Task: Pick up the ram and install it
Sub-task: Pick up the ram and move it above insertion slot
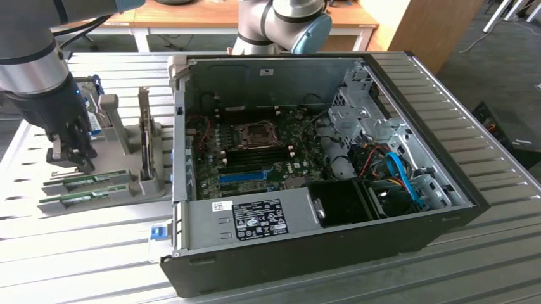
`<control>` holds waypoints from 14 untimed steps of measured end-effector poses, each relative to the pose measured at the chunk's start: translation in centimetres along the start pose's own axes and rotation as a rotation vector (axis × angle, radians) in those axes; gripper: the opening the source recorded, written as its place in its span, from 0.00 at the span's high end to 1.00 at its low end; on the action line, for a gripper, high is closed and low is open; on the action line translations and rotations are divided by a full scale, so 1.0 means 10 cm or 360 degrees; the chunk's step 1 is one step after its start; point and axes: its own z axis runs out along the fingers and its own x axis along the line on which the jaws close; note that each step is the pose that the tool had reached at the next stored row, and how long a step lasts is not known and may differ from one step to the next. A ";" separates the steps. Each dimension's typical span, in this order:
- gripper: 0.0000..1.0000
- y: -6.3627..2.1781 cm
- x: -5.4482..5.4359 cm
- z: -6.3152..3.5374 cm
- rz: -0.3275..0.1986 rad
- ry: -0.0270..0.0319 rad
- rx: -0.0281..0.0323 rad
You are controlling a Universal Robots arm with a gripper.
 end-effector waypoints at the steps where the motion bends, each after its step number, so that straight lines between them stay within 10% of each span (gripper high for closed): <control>1: 0.64 0.000 0.00 0.000 0.0000 0.00000 0.00000; 14: 0.64 0.004 0.13 -0.001 0.0000 -0.00002 0.00003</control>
